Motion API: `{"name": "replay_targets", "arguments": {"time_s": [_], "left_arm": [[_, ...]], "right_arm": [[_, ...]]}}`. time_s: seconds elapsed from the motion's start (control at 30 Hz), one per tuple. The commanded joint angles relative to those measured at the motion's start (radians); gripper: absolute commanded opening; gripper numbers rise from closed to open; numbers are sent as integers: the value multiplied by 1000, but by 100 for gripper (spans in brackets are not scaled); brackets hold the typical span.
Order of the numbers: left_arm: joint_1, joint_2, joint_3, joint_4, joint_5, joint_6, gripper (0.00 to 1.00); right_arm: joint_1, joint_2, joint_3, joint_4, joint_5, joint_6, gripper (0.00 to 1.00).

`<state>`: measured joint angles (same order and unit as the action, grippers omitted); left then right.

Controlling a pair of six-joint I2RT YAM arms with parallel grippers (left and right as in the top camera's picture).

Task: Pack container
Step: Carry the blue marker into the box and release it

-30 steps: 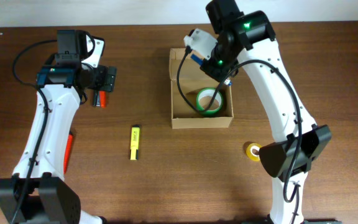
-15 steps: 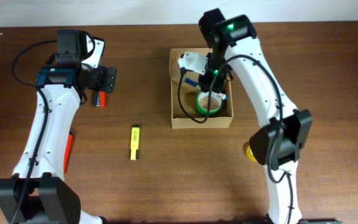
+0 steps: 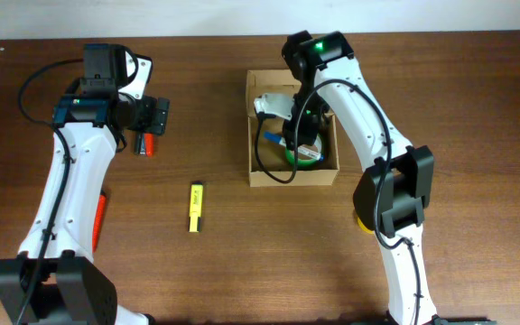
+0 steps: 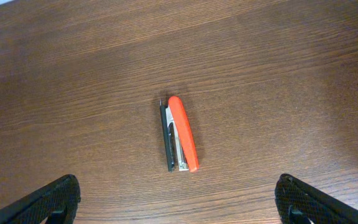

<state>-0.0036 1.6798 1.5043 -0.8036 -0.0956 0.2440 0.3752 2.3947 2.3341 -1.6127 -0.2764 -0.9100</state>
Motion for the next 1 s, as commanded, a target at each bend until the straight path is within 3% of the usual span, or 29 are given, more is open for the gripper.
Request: {"name": "replay_targets", "arguments": {"time_s": [0.0,0.23,0.53,0.57,0.7,0.77,0.9,0.93,0.97], "left_arm": [[0,9,16,-1,-6,12,100],[0,9,16,-1,-7,12,100],[0,9,16,-1,-6,12,100],[0,9,16,-1,-6,12,100],[0,9,16,-1,-6,12,100],[0,9,16,-1,-6,13,100],[0,9,16,-1,-6,13,100],[0,9,16,0,-6,13,100],[0,9,16,0,-6,13,100]], "right_arm": [[17,17,-58,7,-31,-22,4],[37,17,-180,35,-30,-29,4],[50,17,-193,54,-26,-23,4],[50,17,-193,60,-26,-11,14],[50,13,-193,69,-27,2,20],[50,6,-186,73,-27,6,32],[50,-16,-148,72,-23,29,45],[50,-20,-129,72,-16,43,53],[50,-23,-112,72,-5,58,54]]}}
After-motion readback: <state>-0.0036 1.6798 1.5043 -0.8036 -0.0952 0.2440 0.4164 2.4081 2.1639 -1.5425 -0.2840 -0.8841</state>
